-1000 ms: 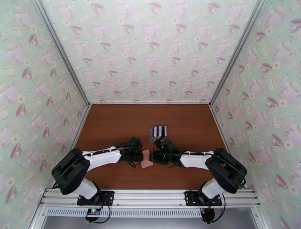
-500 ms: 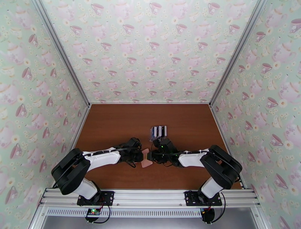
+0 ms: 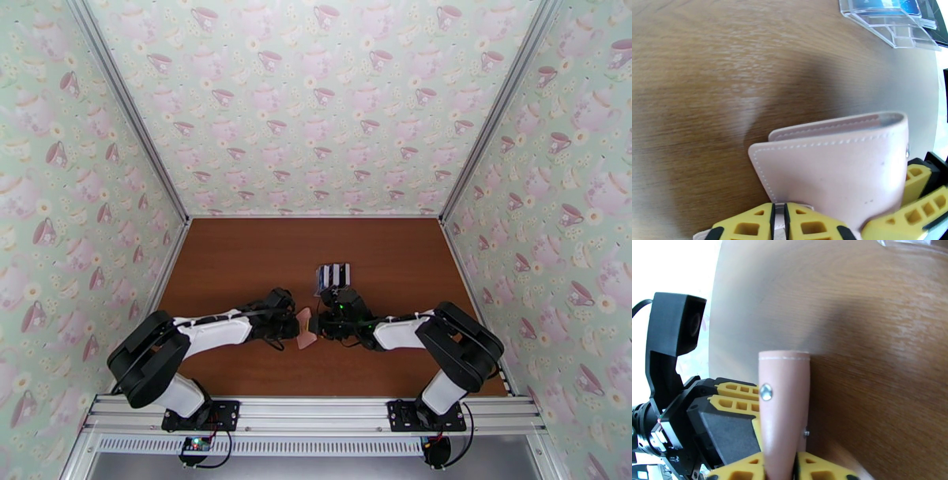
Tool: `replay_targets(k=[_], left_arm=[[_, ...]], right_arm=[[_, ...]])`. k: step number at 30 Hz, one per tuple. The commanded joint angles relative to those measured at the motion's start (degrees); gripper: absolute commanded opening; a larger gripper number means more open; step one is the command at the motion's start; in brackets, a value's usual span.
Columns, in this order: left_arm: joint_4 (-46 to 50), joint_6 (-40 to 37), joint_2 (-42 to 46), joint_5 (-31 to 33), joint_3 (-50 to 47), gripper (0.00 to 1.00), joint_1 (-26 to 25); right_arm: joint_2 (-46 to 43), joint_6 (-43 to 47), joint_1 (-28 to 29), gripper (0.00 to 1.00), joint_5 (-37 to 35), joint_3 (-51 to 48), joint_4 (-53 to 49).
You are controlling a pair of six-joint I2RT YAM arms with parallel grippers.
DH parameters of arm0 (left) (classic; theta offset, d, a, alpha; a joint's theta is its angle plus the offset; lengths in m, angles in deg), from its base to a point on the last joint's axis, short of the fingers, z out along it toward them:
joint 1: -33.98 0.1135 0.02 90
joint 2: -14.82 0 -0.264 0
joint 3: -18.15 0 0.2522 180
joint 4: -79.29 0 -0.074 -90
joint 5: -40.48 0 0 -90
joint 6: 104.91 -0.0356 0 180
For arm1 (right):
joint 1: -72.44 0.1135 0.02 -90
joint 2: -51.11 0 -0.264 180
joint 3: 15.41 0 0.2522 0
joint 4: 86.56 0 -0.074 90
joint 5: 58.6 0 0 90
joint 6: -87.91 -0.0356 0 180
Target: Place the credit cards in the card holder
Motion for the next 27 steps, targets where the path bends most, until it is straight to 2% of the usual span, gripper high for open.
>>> replay_targets(k=[1,4,10,20,27], left_arm=[[1.5,0.3,-0.6,-0.8,-1.4,0.22,-0.2],[2.0,0.1,0.2,-1.0,-1.1,0.22,0.4],[3.8,-1.0,3.9,-0.4,-0.4,0.26,2.0],[6.1,-2.3,10.7,1.2,-0.7,0.31,4.3],[5.2,-2.5,11.6,1.0,-1.5,0.32,4.7]], right_arm=[[-1.9,0.7,0.5,0.08,1.2,0.8,2.1],[-4.2,2.5,0.6,0.0,0.1,1.4,-2.0],[-10.2,8.3,0.9,0.0,-4.8,4.3,-15.4],[-19.7,18.8,2.8,0.0,-19.6,12.9,-42.3],[-24.4,23.7,3.9,0.0,-29.7,18.7,-55.9]])
